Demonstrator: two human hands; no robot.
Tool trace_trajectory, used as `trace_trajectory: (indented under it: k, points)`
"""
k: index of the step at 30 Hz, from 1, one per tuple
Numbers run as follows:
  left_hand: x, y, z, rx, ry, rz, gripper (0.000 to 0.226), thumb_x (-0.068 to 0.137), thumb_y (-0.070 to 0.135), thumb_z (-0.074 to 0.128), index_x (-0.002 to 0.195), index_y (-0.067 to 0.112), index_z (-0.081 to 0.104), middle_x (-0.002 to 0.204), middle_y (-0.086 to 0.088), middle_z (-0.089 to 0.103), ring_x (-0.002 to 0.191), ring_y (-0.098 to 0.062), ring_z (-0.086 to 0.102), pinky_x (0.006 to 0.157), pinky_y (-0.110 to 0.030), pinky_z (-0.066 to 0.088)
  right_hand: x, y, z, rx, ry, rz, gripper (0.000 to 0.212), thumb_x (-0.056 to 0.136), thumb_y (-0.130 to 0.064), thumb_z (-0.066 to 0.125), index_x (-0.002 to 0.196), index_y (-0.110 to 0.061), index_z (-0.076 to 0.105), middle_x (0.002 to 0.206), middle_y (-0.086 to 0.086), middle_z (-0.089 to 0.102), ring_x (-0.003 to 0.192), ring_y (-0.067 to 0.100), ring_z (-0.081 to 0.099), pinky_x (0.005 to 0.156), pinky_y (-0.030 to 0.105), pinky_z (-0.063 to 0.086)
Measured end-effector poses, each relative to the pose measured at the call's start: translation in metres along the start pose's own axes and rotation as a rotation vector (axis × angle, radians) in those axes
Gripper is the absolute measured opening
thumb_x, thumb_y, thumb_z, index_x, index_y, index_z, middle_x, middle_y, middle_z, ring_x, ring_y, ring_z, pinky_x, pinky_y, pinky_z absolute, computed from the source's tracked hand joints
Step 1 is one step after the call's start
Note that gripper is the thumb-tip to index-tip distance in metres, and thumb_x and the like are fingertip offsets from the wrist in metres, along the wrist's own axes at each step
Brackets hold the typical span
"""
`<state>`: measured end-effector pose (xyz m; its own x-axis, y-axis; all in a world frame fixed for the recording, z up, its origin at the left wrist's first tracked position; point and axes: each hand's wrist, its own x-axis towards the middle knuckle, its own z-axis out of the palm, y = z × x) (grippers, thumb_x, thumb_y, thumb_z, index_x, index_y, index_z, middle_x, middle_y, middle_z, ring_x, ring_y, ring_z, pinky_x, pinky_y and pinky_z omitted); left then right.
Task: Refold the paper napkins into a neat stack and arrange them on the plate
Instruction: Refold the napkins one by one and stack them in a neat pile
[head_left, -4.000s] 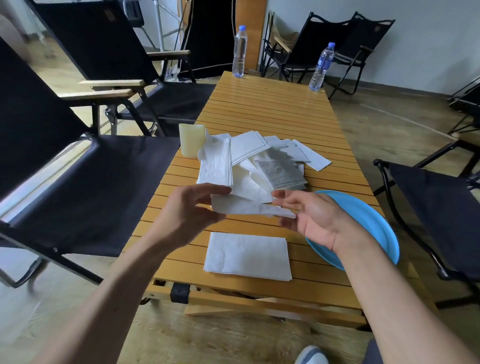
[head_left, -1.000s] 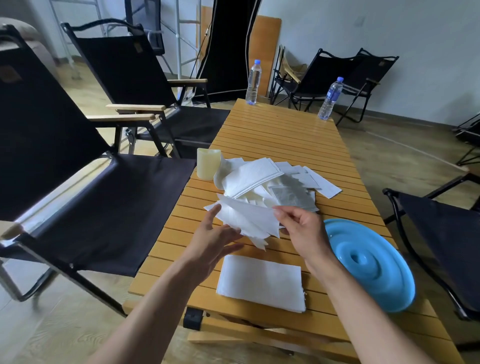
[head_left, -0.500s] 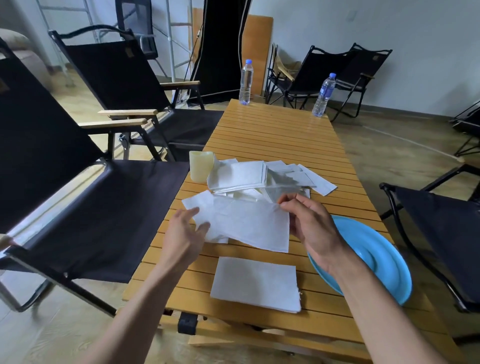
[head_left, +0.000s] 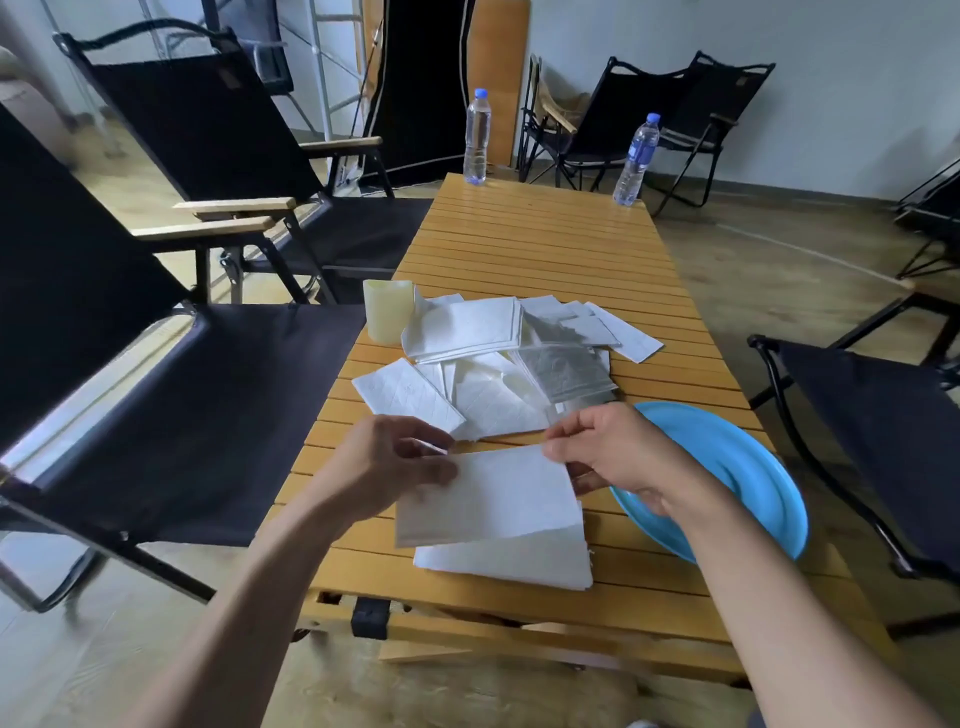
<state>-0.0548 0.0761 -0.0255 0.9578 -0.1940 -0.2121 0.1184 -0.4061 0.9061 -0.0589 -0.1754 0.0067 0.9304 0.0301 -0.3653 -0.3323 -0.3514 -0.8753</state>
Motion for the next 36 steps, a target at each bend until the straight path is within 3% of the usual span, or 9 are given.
trace_trajectory:
  k: [4,6,9,19,22,24,28,32,36]
  points:
    - [0.002,-0.01,0.006,0.016,0.039,-0.068,0.027,0.08,0.009,0.082,0.104,0.021,0.074,0.089,0.002,0.077,0.077,-0.009,0.072,0.059,-0.014,0.054,-0.005,0.005,-0.004,-0.319,-0.118,0.119,0.017,0.083,0.003,0.074,0.097,-0.003,0.068,0.073,0.008,0.073,0.061,0.014,0.072,0.049,0.023,0.052]
    - [0.002,-0.012,0.012,0.005,0.039,-0.111,0.03,0.081,0.004,0.08,0.106,0.019,0.072,0.095,-0.002,0.074,0.083,-0.015,0.071,0.063,-0.022,0.059,-0.004,0.008,-0.004,-0.408,-0.093,0.121,0.019,0.081,0.003,0.074,0.096,-0.005,0.067,0.074,0.01,0.074,0.061,0.014,0.073,0.049,0.023,0.052]
    - [0.004,-0.013,0.019,-0.02,0.058,-0.146,0.028,0.079,0.002,0.081,0.104,0.012,0.071,0.092,-0.006,0.071,0.078,-0.015,0.069,0.051,-0.017,0.055,-0.001,0.011,-0.005,-0.495,-0.036,0.112,0.016,0.079,0.001,0.075,0.09,-0.009,0.069,0.076,0.009,0.074,0.057,0.012,0.071,0.049,0.021,0.051]
    - [0.01,-0.02,0.029,0.202,0.129,-0.166,0.038,0.068,0.017,0.092,0.099,0.017,0.07,0.084,0.003,0.069,0.073,-0.012,0.066,0.053,-0.018,0.05,0.007,0.024,0.001,-0.792,0.029,0.096,0.022,0.068,-0.02,0.09,0.076,-0.016,0.071,0.06,-0.002,0.073,0.067,0.017,0.074,0.065,0.032,0.06]
    - [0.012,-0.023,0.029,0.247,0.157,-0.159,0.041,0.065,0.022,0.094,0.099,0.02,0.071,0.084,0.006,0.067,0.074,-0.007,0.064,0.052,-0.015,0.044,0.008,0.023,0.002,-0.887,0.076,0.081,0.031,0.063,-0.029,0.093,0.079,-0.024,0.067,0.072,-0.006,0.068,0.068,0.01,0.065,0.056,0.029,0.05]
    - [0.014,-0.024,0.027,0.221,0.166,-0.167,0.037,0.067,0.025,0.093,0.096,0.02,0.071,0.08,0.005,0.066,0.067,-0.009,0.061,0.049,-0.015,0.043,0.011,0.021,0.006,-0.909,0.124,-0.021,0.031,0.064,-0.031,0.092,0.076,-0.028,0.063,0.075,-0.012,0.063,0.07,0.006,0.059,0.052,0.024,0.04]
    - [0.018,-0.024,0.015,0.198,0.285,-0.147,0.029,0.08,0.03,0.083,0.101,0.017,0.069,0.077,0.007,0.066,0.066,-0.009,0.062,0.056,-0.022,0.052,0.032,0.007,0.036,-0.703,0.243,-0.37,0.011,0.081,-0.025,0.074,0.087,-0.032,0.069,0.082,-0.015,0.069,0.082,0.011,0.065,0.069,0.028,0.053]
    - [0.012,-0.025,0.006,0.533,0.464,-0.155,0.033,0.085,0.029,0.078,0.114,0.02,0.066,0.091,0.006,0.069,0.079,-0.014,0.066,0.067,-0.032,0.06,0.072,0.003,0.073,-0.918,0.241,-0.615,0.044,0.088,0.002,0.057,0.122,-0.025,0.066,0.122,-0.004,0.062,0.112,0.018,0.057,0.079,0.036,0.052]
    - [0.009,-0.027,-0.001,0.567,0.471,-0.158,0.038,0.084,0.033,0.078,0.118,0.022,0.065,0.095,0.007,0.069,0.086,-0.016,0.067,0.073,-0.034,0.061,0.1,0.004,0.089,-1.025,0.158,-0.667,0.042,0.088,0.003,0.053,0.117,-0.022,0.071,0.124,-0.002,0.056,0.119,0.021,0.05,0.077,0.033,0.046]
